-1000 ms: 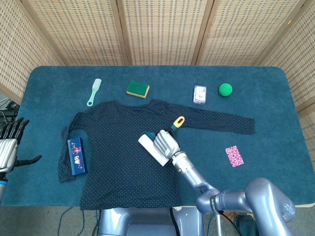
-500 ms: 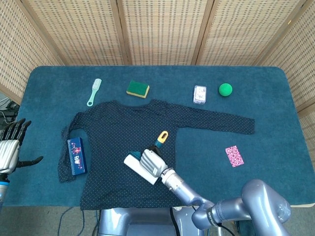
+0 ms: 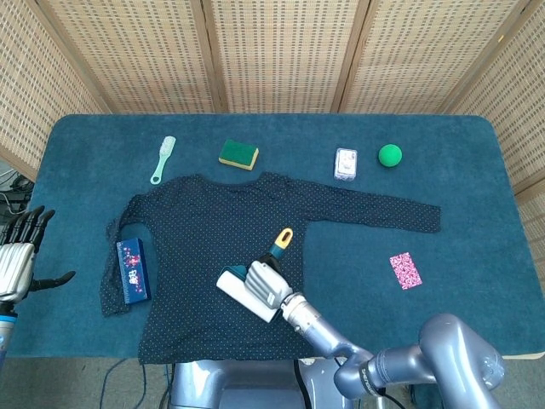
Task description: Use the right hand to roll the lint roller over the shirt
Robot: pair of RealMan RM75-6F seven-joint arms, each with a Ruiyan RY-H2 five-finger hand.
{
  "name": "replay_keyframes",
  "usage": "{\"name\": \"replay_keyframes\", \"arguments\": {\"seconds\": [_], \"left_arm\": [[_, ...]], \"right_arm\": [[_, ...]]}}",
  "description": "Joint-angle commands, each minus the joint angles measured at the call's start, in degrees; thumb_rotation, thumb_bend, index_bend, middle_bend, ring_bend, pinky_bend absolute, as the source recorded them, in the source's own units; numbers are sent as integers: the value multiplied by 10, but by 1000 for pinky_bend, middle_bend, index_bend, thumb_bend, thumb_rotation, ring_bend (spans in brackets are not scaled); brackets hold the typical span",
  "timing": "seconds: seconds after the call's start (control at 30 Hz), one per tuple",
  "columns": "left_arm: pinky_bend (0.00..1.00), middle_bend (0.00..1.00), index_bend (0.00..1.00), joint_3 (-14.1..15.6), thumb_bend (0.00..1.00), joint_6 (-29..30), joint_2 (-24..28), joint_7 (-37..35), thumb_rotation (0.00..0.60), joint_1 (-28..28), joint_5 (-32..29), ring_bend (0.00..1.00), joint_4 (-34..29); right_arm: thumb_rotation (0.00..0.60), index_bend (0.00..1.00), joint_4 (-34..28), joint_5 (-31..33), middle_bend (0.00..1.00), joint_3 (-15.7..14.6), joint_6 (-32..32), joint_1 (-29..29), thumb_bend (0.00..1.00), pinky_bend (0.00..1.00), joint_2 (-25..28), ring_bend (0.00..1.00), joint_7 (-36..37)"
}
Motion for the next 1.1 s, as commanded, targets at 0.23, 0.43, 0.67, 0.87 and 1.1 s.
{"name": "replay_keyframes", "arguments": {"seconds": [0.23,0.43,0.67,0.87,1.1], "left_arm": [[0,0,0,0,0,1,-5,11,600,-1,-2,0,2],[0,0,0,1,0,2,-8,20,600,-1,-3,0,1],[0,0,0,2,0,3,-10,27,600,-1,-2,0,0],[0,0,0,4,0,4,-8,23,600,0,2,0,-2],[0,0,0,5,0,5,2,-1,600,2,12,0,-6]], "right_arm": [[600,714,82,-6,1000,11,6,-23,846,1000,17,1000,39],[600,706,149,11,1000,23,-4,-41,834,1000,20,1000,63],[600,697,180,9,1000,31,-8,-55,822,1000,16,1000,81],[600,168,162,21,1000,52,15,-70,379,1000,14,1000,79],[600,0,77,15,1000,78,74,-97,131,1000,60,1000,96]]}}
